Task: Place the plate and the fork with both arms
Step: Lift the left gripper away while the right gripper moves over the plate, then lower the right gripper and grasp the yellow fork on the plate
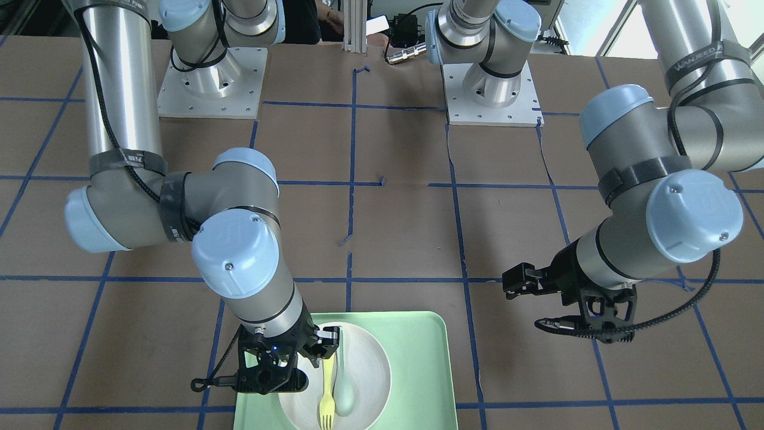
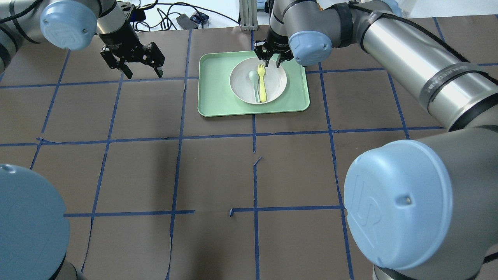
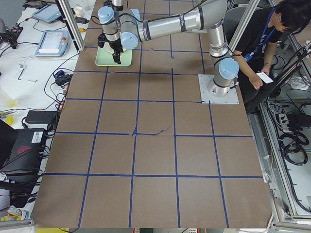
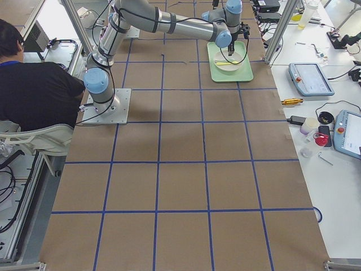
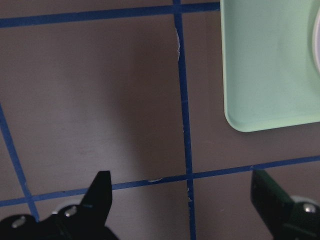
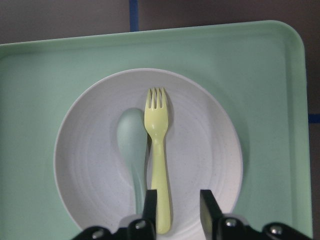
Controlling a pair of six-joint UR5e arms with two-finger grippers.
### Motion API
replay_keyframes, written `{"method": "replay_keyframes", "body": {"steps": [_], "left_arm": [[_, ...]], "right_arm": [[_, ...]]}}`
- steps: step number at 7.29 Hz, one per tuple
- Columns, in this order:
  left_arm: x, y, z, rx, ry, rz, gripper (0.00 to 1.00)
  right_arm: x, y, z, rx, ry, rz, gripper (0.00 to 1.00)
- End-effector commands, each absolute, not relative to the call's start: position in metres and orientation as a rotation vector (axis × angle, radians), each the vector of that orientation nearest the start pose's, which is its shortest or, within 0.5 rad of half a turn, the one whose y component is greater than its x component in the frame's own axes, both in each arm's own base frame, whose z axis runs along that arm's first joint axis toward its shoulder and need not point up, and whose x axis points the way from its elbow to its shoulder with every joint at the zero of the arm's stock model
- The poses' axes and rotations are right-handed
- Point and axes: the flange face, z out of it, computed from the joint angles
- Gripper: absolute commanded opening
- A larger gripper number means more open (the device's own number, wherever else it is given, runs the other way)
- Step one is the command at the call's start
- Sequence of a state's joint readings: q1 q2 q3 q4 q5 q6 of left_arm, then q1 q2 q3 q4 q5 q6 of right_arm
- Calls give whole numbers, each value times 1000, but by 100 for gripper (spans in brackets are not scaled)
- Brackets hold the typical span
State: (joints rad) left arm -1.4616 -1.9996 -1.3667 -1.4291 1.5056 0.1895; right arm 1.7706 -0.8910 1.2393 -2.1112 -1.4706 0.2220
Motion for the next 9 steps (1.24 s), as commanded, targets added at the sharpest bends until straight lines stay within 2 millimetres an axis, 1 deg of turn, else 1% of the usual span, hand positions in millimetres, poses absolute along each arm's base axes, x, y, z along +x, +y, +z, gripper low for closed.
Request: {"method": "replay_keyframes", "body": {"steps": [1,2,3,4,6,7,9], "left_arm": [[-64,-647,360,117,3205,120,100],[-54,-645,361,90,3210,123,100],[-47,-640,359,70,3214,132,100],[-46,-636,355,64,3216,149,100],[-45,-633,355,62,3215,139,100],[-45,-633,354,62,3215,144,100],[-45,-631,355,62,3215,141,100]], "right_arm": [[303,-720,236,10,2969,-229,41],[303,-721,217,12,2974,-195,42],[303,-721,212,12,2976,-186,43],[303,-721,205,13,2978,-170,44],[303,-720,198,8,2983,-156,45],[303,-721,191,8,2986,-142,45],[303,-721,186,9,2987,-133,46]]}}
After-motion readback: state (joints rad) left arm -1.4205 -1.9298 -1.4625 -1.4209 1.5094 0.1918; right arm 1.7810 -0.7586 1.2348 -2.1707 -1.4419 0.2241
